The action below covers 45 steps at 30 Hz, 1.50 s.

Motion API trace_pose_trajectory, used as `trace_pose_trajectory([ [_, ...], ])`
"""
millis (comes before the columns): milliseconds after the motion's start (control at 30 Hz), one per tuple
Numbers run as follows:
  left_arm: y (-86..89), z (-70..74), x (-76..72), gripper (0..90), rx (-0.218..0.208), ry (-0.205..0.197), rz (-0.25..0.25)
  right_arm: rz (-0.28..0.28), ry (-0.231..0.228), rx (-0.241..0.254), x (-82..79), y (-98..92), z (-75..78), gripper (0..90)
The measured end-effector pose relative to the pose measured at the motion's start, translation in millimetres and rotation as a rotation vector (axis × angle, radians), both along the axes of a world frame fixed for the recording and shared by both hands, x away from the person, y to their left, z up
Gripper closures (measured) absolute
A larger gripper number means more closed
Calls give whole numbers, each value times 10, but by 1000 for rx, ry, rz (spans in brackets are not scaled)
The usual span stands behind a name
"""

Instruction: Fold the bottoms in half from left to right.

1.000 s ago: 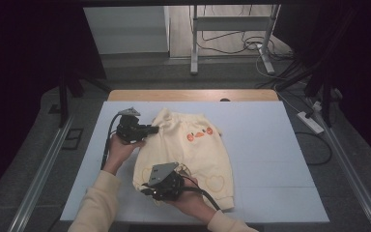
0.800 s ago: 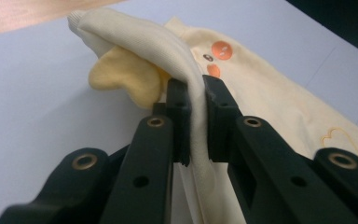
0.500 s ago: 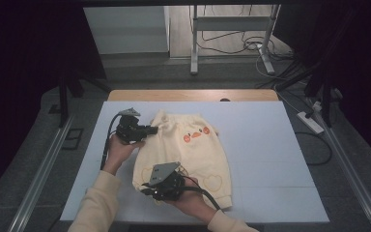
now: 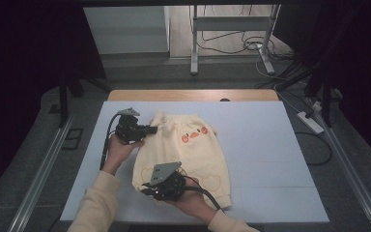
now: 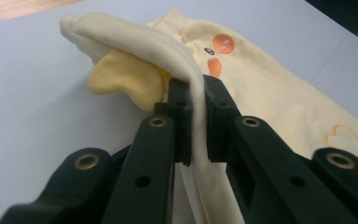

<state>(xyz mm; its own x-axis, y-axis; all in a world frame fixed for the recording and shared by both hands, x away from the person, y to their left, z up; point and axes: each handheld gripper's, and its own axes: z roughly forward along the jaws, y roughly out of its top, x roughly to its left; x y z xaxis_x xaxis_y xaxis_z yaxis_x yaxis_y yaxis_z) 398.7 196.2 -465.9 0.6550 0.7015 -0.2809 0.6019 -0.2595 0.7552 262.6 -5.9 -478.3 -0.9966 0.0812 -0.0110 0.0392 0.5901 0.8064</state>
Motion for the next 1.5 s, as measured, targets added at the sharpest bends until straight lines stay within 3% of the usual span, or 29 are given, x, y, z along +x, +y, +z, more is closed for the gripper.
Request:
trace_pose_trajectory([
  [867,-207,-1,-42,831,7,-13,-23,-36,27,-30,-11,-208,-15,812],
  [1267,-319,-8,-43,831,1,-29,-22,-89,29,-18,4,-508,15,812],
  [1500,-349,-11,-37,831,-7,-31,-24,-103,23,-16,-19,-554,28,812],
])
